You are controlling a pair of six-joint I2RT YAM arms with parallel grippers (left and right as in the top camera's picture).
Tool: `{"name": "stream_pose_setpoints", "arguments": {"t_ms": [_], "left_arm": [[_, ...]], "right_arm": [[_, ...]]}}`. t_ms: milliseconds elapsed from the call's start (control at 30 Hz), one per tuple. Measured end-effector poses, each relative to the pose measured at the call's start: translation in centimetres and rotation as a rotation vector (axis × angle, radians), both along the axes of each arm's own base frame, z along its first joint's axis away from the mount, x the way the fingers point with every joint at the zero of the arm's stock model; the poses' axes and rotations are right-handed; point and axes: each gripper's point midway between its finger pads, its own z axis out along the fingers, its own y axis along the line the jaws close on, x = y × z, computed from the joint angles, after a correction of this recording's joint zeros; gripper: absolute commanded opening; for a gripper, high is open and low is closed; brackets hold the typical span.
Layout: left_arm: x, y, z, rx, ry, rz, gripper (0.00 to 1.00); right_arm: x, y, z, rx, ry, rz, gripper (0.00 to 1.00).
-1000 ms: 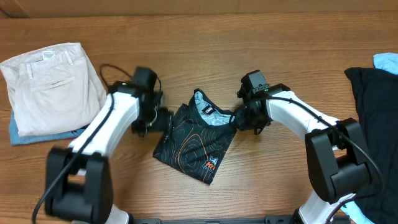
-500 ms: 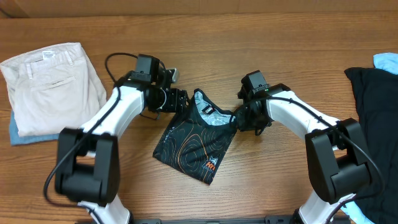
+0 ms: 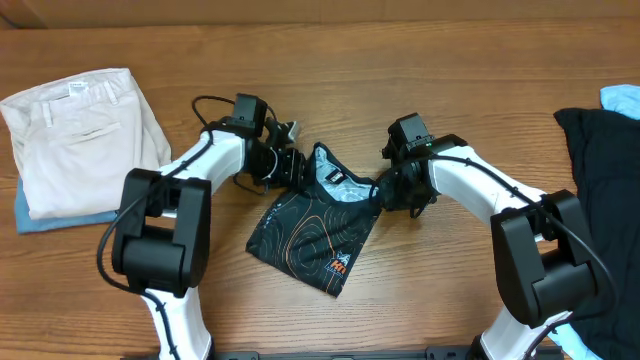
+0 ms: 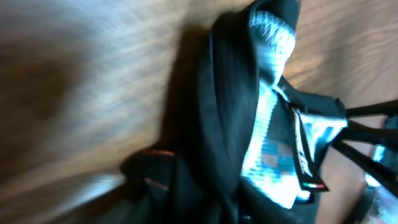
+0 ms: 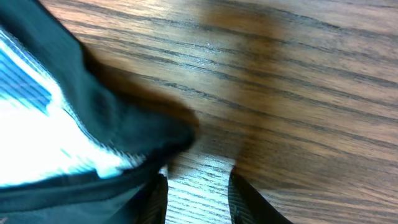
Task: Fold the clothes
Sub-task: 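Grasp the folded black jersey's left side with the left gripper, then carry the black jersey left and place it on the beige trousers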
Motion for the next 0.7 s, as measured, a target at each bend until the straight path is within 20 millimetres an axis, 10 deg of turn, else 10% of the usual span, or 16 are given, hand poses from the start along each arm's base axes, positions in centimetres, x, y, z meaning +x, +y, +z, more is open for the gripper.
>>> {"name": "stream_pose_setpoints", "arguments": {"t_ms": [367, 700], "left_arm": [[-0.4, -0.3, 0.5, -0.005, 0.022, -0.040, 0.04], [4.8, 5.5, 9.1, 0.173, -0.170, 0.040, 0.04]], "right_arm": [[-0.2, -0.1, 0.0, -0.004, 0.008, 0.001, 0.36], [-0.3, -0.4, 0.0, -0.003, 0.017, -0.010, 0.36]]}}
